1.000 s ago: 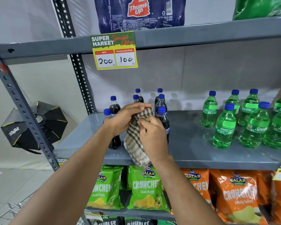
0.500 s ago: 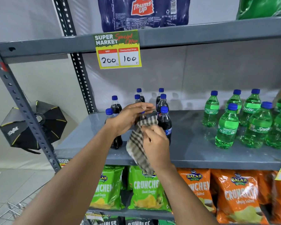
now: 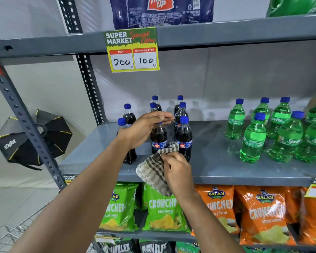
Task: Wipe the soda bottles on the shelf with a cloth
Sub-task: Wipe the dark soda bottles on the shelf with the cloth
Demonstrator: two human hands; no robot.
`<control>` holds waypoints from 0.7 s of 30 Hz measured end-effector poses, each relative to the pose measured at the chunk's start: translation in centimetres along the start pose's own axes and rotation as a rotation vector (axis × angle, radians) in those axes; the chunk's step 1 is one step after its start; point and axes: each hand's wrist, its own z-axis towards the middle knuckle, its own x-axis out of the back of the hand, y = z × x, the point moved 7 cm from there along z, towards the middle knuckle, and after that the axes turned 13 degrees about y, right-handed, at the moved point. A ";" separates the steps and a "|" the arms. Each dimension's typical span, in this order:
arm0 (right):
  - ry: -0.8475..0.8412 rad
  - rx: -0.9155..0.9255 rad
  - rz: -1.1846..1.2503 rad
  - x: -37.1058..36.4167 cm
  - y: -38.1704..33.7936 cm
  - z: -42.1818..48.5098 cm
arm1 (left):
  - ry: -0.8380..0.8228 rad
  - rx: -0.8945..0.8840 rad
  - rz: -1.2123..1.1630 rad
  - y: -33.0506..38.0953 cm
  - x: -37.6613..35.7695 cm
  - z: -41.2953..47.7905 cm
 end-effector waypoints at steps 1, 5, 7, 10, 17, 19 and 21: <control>0.007 0.001 0.007 0.2 0.0 0.1 | -0.006 0.005 0.009 0.0 0.1 -0.1; 0.092 0.033 0.078 2.7 -1.1 0.5 | -0.014 0.013 0.092 0.1 0.6 0.3; 0.202 0.055 0.117 5.3 -1.5 0.9 | 0.037 -0.001 0.183 0.9 0.8 0.5; 0.321 0.084 0.135 9.2 -1.5 2.0 | 0.161 -0.190 0.417 3.6 0.0 0.4; 0.276 0.059 0.066 11.6 0.7 5.3 | 0.067 -0.252 0.527 3.0 -7.3 1.6; 0.264 0.074 0.052 11.1 1.0 5.7 | 0.065 -0.151 0.467 1.5 -7.5 2.3; 0.252 0.083 0.044 10.4 1.2 6.1 | 0.076 -0.101 0.383 0.8 -7.0 2.7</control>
